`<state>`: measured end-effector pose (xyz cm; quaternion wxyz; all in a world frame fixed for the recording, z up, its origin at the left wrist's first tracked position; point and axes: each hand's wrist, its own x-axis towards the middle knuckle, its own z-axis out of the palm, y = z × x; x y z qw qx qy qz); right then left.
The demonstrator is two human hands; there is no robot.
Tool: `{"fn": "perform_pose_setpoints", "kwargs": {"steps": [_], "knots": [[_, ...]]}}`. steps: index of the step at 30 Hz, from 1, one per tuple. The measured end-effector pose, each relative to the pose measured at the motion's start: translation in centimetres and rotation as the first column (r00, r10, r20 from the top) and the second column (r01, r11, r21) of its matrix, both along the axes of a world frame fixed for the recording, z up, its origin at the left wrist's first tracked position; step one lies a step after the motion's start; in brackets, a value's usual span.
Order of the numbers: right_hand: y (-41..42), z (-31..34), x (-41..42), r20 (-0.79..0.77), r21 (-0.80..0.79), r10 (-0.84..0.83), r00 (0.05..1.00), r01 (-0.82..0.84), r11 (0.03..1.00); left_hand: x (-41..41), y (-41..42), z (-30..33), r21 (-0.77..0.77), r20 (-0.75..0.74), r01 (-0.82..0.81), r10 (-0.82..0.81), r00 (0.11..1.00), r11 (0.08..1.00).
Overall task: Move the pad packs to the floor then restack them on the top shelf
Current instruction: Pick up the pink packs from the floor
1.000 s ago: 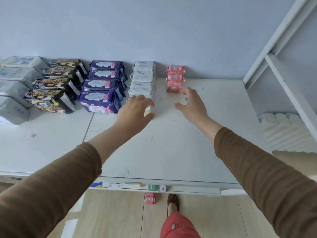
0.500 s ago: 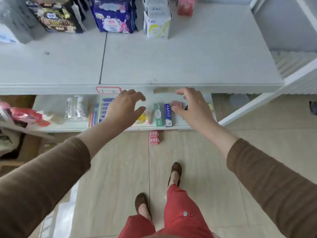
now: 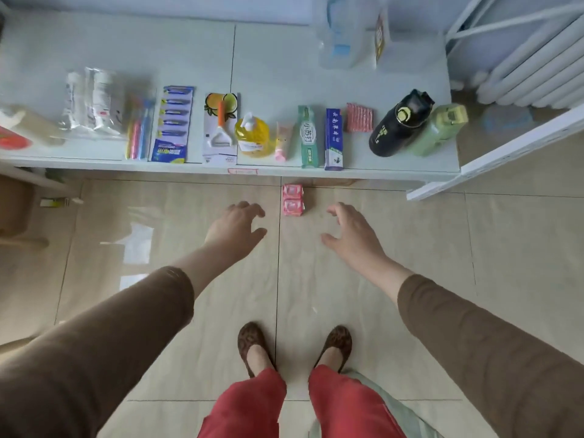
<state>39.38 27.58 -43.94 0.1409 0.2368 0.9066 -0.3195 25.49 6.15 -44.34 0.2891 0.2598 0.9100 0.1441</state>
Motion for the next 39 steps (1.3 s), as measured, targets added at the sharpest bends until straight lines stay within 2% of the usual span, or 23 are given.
{"fn": "perform_pose_setpoints", "kwargs": {"steps": [6, 10, 17, 20, 22, 25, 31, 35, 39], "knots": [[1.3, -18.0, -1.1, 0.035, -0.062, -0.019, 0.999, 0.021, 0.998, -0.8, 2.7, -17.7, 0.010, 0.059, -0.005, 0.004, 0.998, 1.000], [2.6, -28.5, -3.9, 0.031, -0.078, -0.033, 0.999, 0.035, 0.996, -3.5, 6.0, -27.6, 0.031, 0.042, -0.069, 0.067, 0.997, 0.997], [4.0, -40.8, -10.0, -0.122, -0.095, -0.015, 0.992, 0.003, 0.995, -9.0, 12.2, -39.0, 0.085, -0.027, -0.094, 0.096, 0.995, 0.992], [3.9, -43.6, -11.8, -0.133, 0.001, 0.031, 0.991, -0.031, 1.000, -10.5, 14.2, -41.9, 0.126, -0.030, -0.088, 0.092, 0.995, 0.988], [3.6, -45.0, -12.2, -0.136, 0.084, 0.028, 0.990, -0.017, 0.996, -11.0, 15.0, -43.3, 0.137, -0.020, -0.096, 0.100, 0.995, 0.986], [3.2, -46.5, -12.6, -0.178, 0.127, 0.013, 0.984, 0.010, 0.992, -11.5, 15.9, -44.7, 0.198, 0.045, -0.174, 0.168, 0.985, 0.965], [3.3, -46.7, -10.5, -0.131, 0.035, 0.053, 0.990, -0.049, 0.998, -10.9, 16.1, -44.6, 0.146, -0.044, -0.119, 0.127, 0.991, 0.982], [5.0, -41.2, -5.8, -0.113, -0.069, -0.050, 0.992, 0.042, 0.997, -7.4, 13.1, -40.2, 0.151, 0.009, -0.182, 0.183, 0.983, 0.972], [5.0, -31.0, -0.7, -0.110, -0.160, -0.095, 0.989, 0.076, 0.984, -2.5, 9.4, -31.0, 0.164, 0.086, -0.232, 0.220, 0.972, 0.959]]}}
